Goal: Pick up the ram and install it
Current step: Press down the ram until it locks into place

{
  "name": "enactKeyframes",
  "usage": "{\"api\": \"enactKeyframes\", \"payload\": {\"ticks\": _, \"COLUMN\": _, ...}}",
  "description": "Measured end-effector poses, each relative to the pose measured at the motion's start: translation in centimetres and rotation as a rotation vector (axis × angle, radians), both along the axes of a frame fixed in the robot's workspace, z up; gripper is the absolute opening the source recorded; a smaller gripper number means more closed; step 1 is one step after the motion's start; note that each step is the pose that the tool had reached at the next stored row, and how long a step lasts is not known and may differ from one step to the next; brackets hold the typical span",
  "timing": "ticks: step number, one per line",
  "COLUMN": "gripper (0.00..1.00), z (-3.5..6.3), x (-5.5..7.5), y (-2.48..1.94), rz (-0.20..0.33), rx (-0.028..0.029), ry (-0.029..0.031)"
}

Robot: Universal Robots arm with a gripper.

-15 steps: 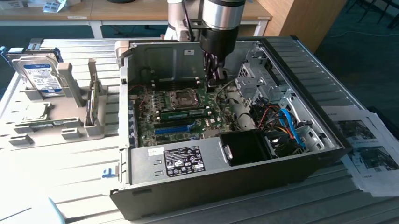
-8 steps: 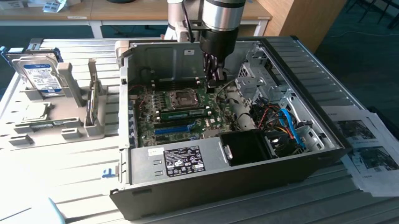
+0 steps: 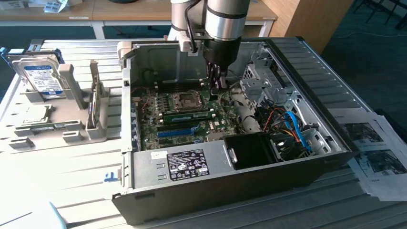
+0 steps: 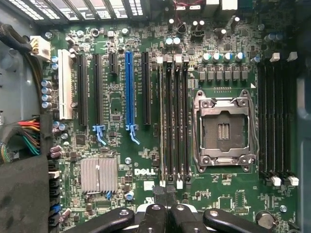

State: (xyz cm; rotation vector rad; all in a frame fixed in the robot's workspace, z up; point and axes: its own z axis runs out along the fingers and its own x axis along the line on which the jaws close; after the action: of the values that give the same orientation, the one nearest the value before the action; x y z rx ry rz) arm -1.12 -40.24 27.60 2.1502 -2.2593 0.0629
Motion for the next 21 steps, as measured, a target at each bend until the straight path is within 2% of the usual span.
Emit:
{"api": "enactKeyframes", "payload": {"ticks": 1, "gripper": 0.10, "z": -0.52, "x": 0.00, "y": 0.00, "rz": 0.000, "rx": 0.0000, "ry": 0.0000}}
{"api": "enactKeyframes", "payload": {"ticks": 2, "gripper": 0.10, "z": -0.60, "x": 0.00, "y": 0.00, "rz": 0.000, "rx": -0.0002, "ry": 0.0001}}
{"api": "enactKeyframes", "payload": {"ticks": 10, "gripper": 0.10, "z": -0.75, "x": 0.00, "y": 0.00, "rz": 0.000, "rx": 0.0002, "ry": 0.0000}}
{"api": "enactKeyframes", "payload": {"ticks": 21, "gripper": 0.10, "z": -1.47, "x": 0.00, "y": 0.00, "rz": 0.000, "rx": 0.0001, "ry": 0.0000}}
